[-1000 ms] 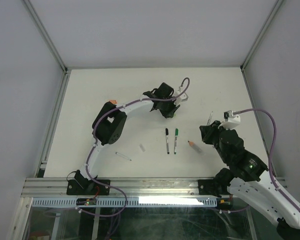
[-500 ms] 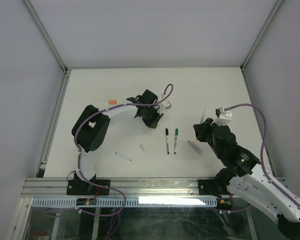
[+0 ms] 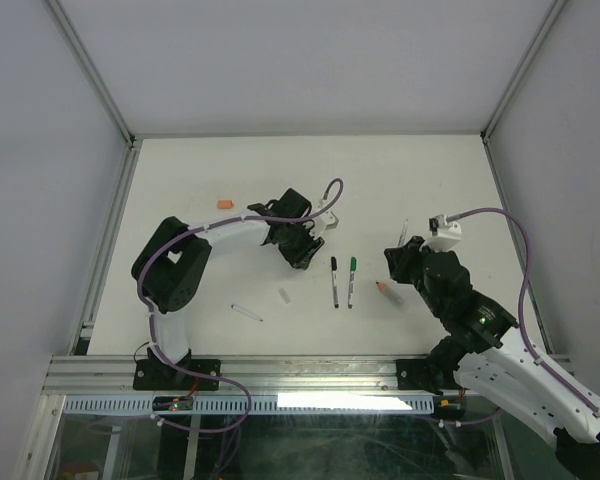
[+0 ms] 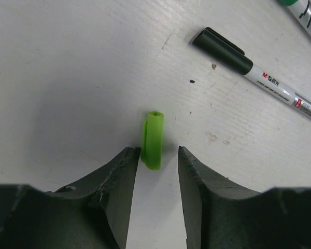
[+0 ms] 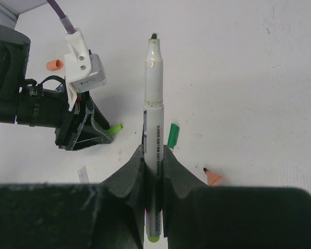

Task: Insert the pens into the pen caps
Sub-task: Move the pen cap to the center of the board.

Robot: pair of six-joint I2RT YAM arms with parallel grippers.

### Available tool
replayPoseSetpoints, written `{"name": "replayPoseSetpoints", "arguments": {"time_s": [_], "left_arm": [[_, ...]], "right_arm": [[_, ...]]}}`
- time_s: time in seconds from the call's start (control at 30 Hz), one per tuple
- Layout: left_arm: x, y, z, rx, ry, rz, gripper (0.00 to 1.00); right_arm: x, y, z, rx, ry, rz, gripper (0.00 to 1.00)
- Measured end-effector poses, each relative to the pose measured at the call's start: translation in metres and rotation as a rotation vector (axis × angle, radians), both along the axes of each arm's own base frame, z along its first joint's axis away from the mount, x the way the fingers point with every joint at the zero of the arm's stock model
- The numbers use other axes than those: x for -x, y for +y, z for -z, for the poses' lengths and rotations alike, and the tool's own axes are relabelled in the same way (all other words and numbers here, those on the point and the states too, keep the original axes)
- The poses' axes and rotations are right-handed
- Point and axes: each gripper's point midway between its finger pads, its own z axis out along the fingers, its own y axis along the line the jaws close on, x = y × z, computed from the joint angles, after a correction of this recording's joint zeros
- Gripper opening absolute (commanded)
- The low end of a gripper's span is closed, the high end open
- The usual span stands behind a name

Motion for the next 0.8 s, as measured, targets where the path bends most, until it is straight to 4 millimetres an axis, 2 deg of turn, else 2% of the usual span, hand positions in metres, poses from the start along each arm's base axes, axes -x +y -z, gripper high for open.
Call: {"name": "replayPoseSetpoints", "arguments": {"time_s": [0.27, 0.6, 0.8], "left_arm": [[-0.005, 0.013, 0.001, -0.058, -0.046, -0.036, 0.38], [-0.02, 0.035, 0.001, -0.112, -0.064, -0.102, 0.39], [-0.028, 0.035, 0.001, -0.122, -0.065, -0.12, 0.4]], "right_arm": [[0.0, 0.002, -0.001, -0.007, -0.003, -0.01, 0.0], [-0.001, 0.006, 0.001, -0.005, 0.005, -0.018, 0.0], [-0.002, 0.007, 0.001, -0.006, 0.006, -0.02, 0.0]]}}
